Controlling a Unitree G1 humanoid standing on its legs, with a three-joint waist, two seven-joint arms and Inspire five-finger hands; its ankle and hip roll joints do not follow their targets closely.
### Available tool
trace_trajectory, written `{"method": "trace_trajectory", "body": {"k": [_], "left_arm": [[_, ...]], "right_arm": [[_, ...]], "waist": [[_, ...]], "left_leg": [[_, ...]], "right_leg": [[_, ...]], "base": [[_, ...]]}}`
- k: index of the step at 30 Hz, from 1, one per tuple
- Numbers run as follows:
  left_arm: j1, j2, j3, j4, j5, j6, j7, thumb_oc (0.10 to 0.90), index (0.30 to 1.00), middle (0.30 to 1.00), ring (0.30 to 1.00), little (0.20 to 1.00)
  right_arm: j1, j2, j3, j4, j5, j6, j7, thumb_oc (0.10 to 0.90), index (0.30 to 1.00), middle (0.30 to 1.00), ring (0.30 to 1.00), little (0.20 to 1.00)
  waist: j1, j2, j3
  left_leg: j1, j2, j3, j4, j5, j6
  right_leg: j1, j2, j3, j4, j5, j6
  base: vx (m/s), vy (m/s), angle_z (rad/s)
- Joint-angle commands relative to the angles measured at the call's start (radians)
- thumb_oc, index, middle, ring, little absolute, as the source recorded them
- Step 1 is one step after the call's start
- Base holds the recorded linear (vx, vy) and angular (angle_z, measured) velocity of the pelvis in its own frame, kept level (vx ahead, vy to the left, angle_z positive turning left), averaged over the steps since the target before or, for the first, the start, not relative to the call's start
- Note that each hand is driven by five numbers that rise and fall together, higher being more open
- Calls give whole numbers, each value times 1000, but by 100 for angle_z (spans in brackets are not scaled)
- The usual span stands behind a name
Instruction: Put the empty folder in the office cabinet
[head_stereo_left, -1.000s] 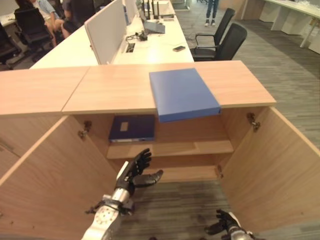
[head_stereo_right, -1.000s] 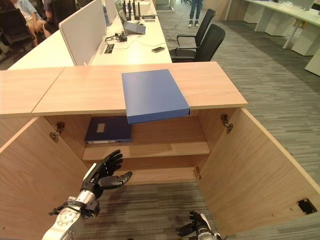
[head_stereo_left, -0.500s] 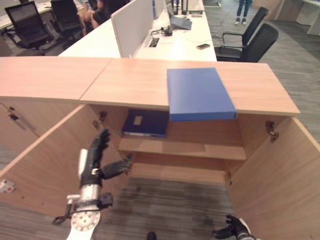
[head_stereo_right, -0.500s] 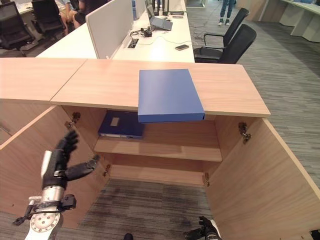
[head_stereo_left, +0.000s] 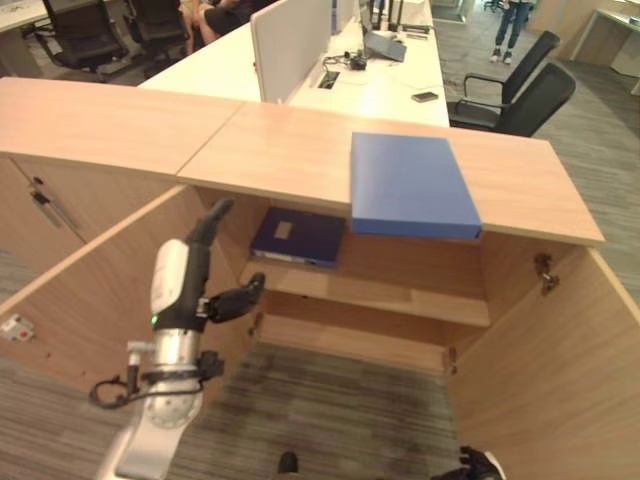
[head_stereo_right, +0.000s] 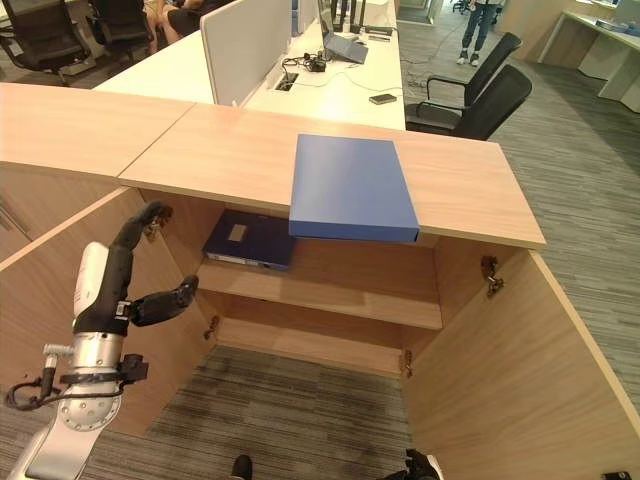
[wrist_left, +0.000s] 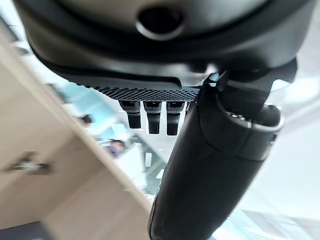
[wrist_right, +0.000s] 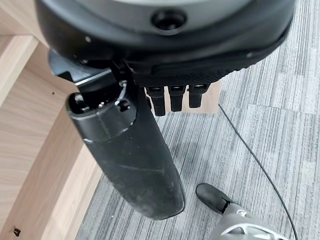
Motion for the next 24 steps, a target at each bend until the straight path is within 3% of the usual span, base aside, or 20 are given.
{"method": "trace_trajectory", "body": {"k": [1,3,10,24], "left_arm": [[-140,49,5,-165,73,-89,20,800,900,900,900,900],[-172,64,-17,-179,87,-97,8,800,900,900,900,900],[-299,68,-164,-154,122,-102,-18,800,900,900,900,900],[-575,1,-397,125,291,-33,53,800,900,900,900,900]], "right_arm": [[-98,-19,41,12,-17,-24,-31,800,900,900,900,900],[-100,-18,47,11,-23,-23,-27,800,900,900,900,900],[-103,0,86,33,-50,-10,-13,800,900,900,900,900],[-147,18,122,50,-62,4,-30,800,900,900,900,900]], "waist": [[-29,-85,1],[-35,-87,-3],[-58,-54,-73],[-96,-31,-113]], "left_leg": [[-50,-73,10,124,-169,5],[-78,-95,-7,124,-153,5],[93,-108,18,-82,-123,15],[121,-120,49,-92,-156,27]], "right_leg": [[17,-7,21,-58,-41,35],[17,-6,37,-58,-39,36],[38,9,83,-58,-45,45],[41,-14,113,-58,-41,70]], "base": [[-20,40,10],[7,54,6],[106,101,-24],[22,49,-7]]}}
